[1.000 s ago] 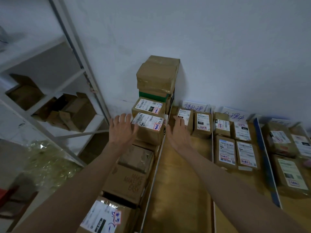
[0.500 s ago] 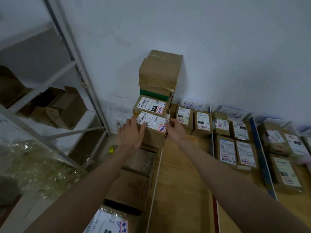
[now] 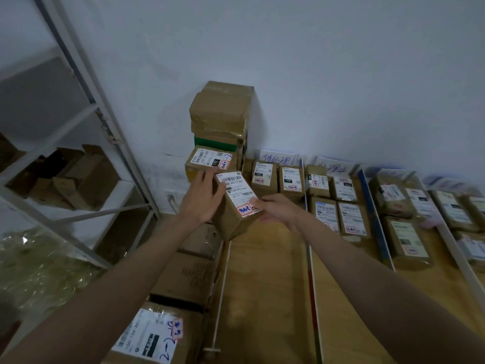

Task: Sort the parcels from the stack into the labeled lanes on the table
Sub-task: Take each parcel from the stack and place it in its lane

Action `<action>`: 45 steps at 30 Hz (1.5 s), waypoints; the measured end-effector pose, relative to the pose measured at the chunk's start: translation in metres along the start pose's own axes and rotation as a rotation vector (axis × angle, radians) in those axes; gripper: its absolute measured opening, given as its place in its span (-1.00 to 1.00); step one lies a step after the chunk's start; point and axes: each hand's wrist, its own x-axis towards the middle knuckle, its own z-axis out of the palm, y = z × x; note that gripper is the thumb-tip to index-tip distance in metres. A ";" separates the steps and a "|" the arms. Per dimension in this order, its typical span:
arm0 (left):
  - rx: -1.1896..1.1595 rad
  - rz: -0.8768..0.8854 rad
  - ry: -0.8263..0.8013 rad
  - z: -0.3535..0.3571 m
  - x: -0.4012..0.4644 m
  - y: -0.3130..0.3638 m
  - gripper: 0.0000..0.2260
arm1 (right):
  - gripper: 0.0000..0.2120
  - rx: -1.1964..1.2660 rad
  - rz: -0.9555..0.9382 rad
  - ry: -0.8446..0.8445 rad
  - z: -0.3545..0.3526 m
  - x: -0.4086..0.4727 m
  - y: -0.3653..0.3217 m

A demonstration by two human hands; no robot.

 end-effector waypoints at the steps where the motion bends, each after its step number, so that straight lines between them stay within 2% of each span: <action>1: 0.008 0.005 -0.018 0.004 -0.003 0.009 -0.57 | -0.66 0.003 -0.002 0.031 -0.007 -0.004 0.007; 9: 0.225 0.087 -0.104 0.048 -0.009 0.059 -0.48 | -0.76 0.058 0.059 0.331 -0.063 -0.024 0.067; 13: 0.357 0.149 -0.123 0.069 -0.010 0.066 -0.47 | -0.62 0.037 0.122 0.486 -0.081 -0.020 0.098; 17: 0.461 0.177 -0.116 0.089 -0.009 0.068 -0.47 | -0.58 0.019 0.163 0.606 -0.089 -0.012 0.117; 26: 0.509 0.133 -0.150 0.130 0.017 0.054 -0.44 | -0.65 -0.033 0.226 0.611 -0.089 0.035 0.145; 31: 0.508 0.078 -0.189 0.154 0.039 0.039 -0.42 | -0.62 -0.124 0.292 0.599 -0.093 0.067 0.151; 45: 0.499 0.098 -0.232 0.184 0.059 0.017 -0.46 | -0.61 -0.269 0.358 0.625 -0.095 0.118 0.163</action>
